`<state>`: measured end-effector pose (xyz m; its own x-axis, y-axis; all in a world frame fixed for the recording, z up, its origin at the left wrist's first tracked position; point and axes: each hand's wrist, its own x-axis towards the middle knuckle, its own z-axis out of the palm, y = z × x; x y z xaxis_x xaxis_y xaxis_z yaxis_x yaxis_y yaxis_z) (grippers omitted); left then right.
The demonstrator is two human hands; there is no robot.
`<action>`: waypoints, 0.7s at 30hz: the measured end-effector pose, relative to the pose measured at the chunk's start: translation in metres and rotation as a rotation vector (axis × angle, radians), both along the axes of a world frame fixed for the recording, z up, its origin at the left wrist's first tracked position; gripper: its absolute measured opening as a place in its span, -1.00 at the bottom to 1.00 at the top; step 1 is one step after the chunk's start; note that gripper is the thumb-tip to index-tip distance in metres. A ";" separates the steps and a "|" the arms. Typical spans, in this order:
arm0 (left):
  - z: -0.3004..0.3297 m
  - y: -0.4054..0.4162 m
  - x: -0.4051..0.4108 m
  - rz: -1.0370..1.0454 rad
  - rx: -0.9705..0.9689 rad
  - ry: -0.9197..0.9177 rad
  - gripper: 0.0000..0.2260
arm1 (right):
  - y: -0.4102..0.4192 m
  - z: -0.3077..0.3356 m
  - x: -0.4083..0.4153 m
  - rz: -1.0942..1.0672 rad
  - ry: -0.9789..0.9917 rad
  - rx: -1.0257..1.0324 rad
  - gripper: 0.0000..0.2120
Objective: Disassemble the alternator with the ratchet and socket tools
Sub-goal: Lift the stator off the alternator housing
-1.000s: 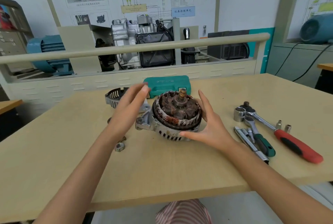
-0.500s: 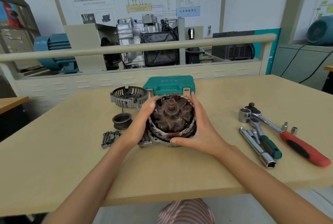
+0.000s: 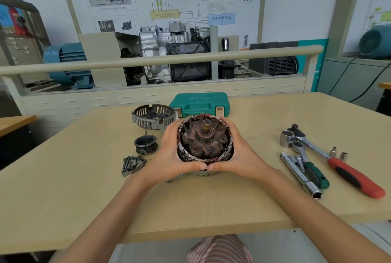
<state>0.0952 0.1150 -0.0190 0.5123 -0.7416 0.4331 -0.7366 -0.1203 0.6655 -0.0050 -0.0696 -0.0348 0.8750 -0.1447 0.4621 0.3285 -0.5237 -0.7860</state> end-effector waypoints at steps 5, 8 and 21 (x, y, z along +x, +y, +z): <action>-0.004 0.000 -0.004 0.039 -0.042 0.014 -0.14 | 0.001 0.003 -0.002 0.014 -0.060 -0.013 -0.06; -0.009 0.000 -0.012 0.051 -0.094 0.010 -0.17 | 0.003 0.006 -0.009 0.013 -0.089 -0.018 -0.09; 0.007 0.011 -0.002 -0.009 0.170 0.067 0.11 | -0.002 -0.001 -0.020 -0.093 0.085 -0.113 0.22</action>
<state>0.0929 0.1255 -0.0123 0.5290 -0.8057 0.2663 -0.6930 -0.2291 0.6836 -0.0246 -0.0711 -0.0362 0.8971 -0.1780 0.4045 0.2090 -0.6355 -0.7432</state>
